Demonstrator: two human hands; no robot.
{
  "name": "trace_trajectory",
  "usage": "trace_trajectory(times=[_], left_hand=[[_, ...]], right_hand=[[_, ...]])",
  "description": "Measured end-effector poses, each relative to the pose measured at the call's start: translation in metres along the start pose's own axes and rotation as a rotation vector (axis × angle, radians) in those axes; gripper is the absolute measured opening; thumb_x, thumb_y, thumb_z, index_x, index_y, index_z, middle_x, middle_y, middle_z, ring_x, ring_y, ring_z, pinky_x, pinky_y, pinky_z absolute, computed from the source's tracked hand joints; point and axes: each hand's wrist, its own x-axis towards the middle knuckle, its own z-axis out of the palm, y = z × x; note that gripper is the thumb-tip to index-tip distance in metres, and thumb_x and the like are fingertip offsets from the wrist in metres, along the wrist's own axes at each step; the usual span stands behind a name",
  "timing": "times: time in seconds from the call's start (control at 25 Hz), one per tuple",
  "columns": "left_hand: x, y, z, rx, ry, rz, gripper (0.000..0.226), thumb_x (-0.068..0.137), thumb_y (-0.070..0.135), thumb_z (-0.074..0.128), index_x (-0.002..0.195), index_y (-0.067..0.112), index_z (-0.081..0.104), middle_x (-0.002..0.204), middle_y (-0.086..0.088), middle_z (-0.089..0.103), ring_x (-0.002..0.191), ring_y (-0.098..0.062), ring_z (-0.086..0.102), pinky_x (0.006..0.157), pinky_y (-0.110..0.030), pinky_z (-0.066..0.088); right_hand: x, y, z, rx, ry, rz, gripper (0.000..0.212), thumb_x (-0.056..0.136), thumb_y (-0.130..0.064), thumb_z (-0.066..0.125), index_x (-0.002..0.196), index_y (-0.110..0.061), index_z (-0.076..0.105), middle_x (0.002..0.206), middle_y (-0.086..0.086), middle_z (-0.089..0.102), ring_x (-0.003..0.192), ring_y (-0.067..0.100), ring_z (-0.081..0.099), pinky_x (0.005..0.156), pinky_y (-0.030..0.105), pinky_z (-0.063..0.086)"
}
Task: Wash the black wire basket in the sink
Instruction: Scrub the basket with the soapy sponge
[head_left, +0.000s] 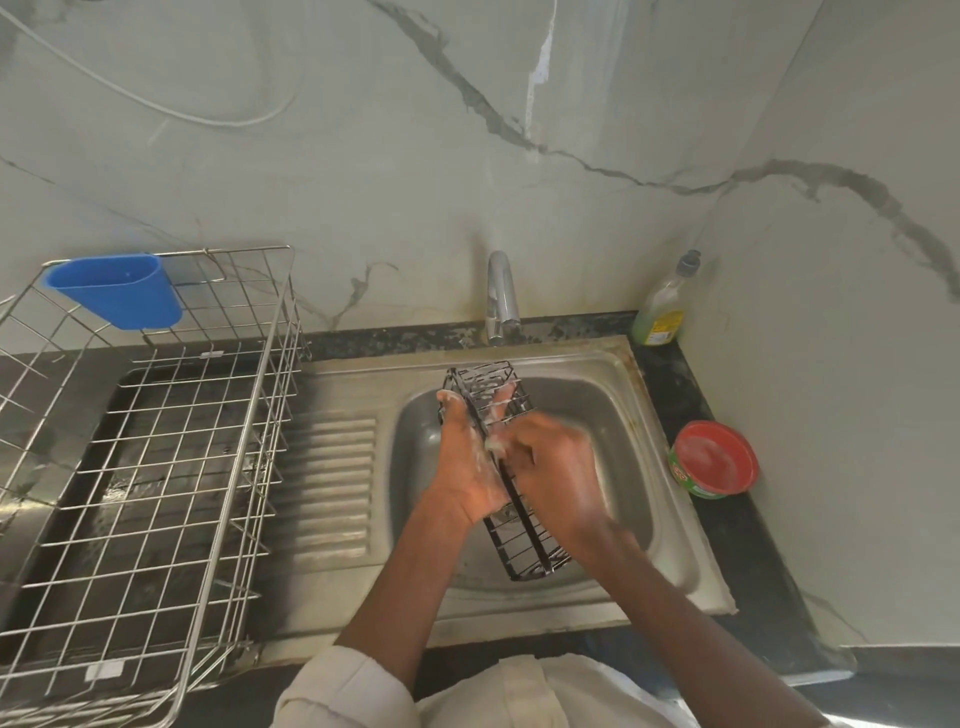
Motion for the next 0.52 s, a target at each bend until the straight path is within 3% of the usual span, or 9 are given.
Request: trace_trajectory(times=[0.16, 0.24, 0.32, 0.4, 0.52], left_hand=[[-0.006, -0.005, 0.010, 0.074, 0.022, 0.040, 0.067, 0.101, 0.073, 0.039, 0.111, 0.019, 0.078, 0.100, -0.005, 0.077, 0.091, -0.022, 0.078, 0.077, -0.035, 0.059], [-0.004, 0.003, -0.002, 0.014, 0.047, 0.039, 0.078, 0.096, 0.082, 0.037, 0.125, 0.022, 0.077, 0.101, -0.007, 0.074, 0.091, -0.022, 0.073, 0.079, -0.036, 0.059], [0.001, 0.007, -0.015, -0.015, 0.045, 0.042, 0.079, 0.096, 0.083, 0.036, 0.134, 0.025, 0.074, 0.092, -0.008, 0.068, 0.077, -0.020, 0.063, 0.072, -0.032, 0.055], [-0.001, 0.003, -0.012, 0.027, 0.022, 0.016, 0.070, 0.103, 0.073, 0.037, 0.119, 0.020, 0.081, 0.087, -0.008, 0.071, 0.074, -0.021, 0.068, 0.071, -0.032, 0.055], [-0.004, -0.007, 0.006, 0.170, -0.020, 0.044, 0.061, 0.109, 0.056, 0.039, 0.096, 0.018, 0.084, 0.093, -0.006, 0.078, 0.082, -0.019, 0.078, 0.075, -0.034, 0.057]], right_hand=[[0.041, -0.018, 0.009, 0.018, 0.063, 0.127, 0.032, 0.089, 0.012, 0.064, 0.088, -0.016, 0.081, 0.089, -0.003, 0.075, 0.077, 0.006, 0.069, 0.071, 0.025, 0.060], [0.021, -0.014, 0.004, 0.000, -0.045, 0.030, 0.034, 0.086, 0.016, 0.063, 0.087, -0.013, 0.081, 0.090, -0.002, 0.075, 0.077, 0.007, 0.070, 0.070, 0.027, 0.060], [-0.011, -0.008, -0.002, -0.030, -0.119, -0.078, 0.033, 0.083, 0.019, 0.066, 0.087, -0.010, 0.081, 0.090, -0.001, 0.075, 0.078, 0.010, 0.071, 0.067, 0.029, 0.061], [-0.007, -0.012, -0.003, -0.054, -0.124, -0.053, 0.031, 0.084, 0.017, 0.064, 0.089, -0.009, 0.081, 0.092, 0.001, 0.075, 0.078, 0.013, 0.072, 0.068, 0.032, 0.062], [0.045, -0.021, 0.009, -0.047, 0.031, 0.054, 0.035, 0.085, 0.018, 0.058, 0.091, -0.009, 0.080, 0.095, 0.004, 0.076, 0.081, 0.016, 0.072, 0.074, 0.034, 0.062]])
